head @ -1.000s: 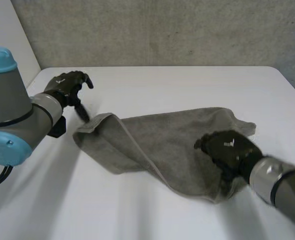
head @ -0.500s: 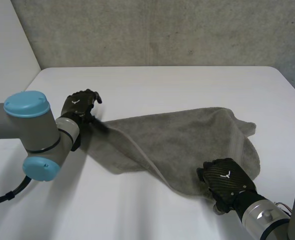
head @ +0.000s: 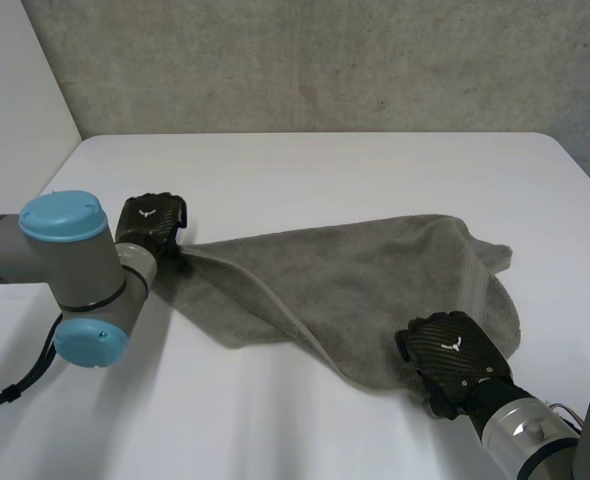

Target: Fold the towel.

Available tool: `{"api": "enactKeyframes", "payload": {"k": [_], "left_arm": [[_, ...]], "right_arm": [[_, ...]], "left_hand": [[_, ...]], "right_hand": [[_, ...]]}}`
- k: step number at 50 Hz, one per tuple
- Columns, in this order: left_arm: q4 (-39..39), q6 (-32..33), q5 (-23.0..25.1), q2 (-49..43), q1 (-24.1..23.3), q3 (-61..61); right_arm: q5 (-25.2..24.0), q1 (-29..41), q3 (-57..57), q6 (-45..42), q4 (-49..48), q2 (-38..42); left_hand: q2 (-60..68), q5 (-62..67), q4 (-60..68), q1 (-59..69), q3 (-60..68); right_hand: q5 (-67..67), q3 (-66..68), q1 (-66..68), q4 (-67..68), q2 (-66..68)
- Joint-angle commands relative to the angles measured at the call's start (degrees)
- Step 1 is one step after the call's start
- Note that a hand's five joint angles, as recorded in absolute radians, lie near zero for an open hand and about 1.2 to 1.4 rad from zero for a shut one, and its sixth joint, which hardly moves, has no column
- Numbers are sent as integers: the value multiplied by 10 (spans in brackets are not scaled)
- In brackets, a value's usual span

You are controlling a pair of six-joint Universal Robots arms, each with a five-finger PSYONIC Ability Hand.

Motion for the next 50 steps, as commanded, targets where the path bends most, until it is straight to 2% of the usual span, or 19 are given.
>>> {"api": "enactKeyframes", "payload": {"k": [1,5,9,10,11,13,17,29,34,37,45,47,48,49,50], "left_arm": [[1,7,-1,-2,0,1],[2,8,-2,-4,0,1],[3,8,-2,-6,0,0],[3,8,-3,-7,0,-1],[3,8,-3,-7,0,-1],[5,8,-2,-8,-1,-1],[5,9,-2,-11,0,1],[2,9,-2,-17,0,6],[1,10,-2,-17,0,6],[1,10,-2,-17,0,6],[0,11,-2,-17,0,6],[0,11,-1,-17,0,6],[0,11,-1,-17,0,6],[0,11,-1,-17,0,6],[0,11,0,-16,0,6]], "right_arm": [[0,0,-2,9,-10,9],[0,1,-3,10,-9,22],[1,4,-6,23,-8,26],[3,8,-7,26,-8,26],[3,8,-7,26,-8,26],[3,11,-9,26,-7,26],[4,13,-9,31,-5,26],[0,17,-13,47,-11,30],[1,18,-21,42,-21,57],[4,19,-25,41,-28,69],[23,18,-41,36,-33,98],[36,18,-41,35,-34,93],[36,18,-41,35,-34,93],[40,19,-41,34,-35,90],[40,19,-43,34,-34,82]], "left_hand": [[8,2,9,2,7],[11,5,12,6,11],[29,24,30,24,29],[81,75,82,76,81],[82,76,83,76,81],[232,226,233,227,232],[308,303,310,303,308],[420,414,421,414,419],[532,526,533,527,532],[552,547,553,547,552],[552,547,553,547,552],[552,547,553,547,552],[552,547,553,547,552],[552,547,553,547,552],[552,547,553,547,552]], "right_hand": [[48,45,49,49,47],[40,37,40,41,39],[-47,-50,-47,-46,-48],[-88,-90,-87,-87,-88],[-88,-91,-88,-87,-89],[-101,-104,-101,-101,-102],[-106,-109,-106,-106,-107],[-78,-81,-78,-77,-79],[-49,-52,-49,-48,-50],[-32,-35,-32,-32,-33],[70,67,70,71,69],[271,268,271,272,270],[272,269,272,273,271],[359,356,359,359,358],[384,381,384,385,383]]}}
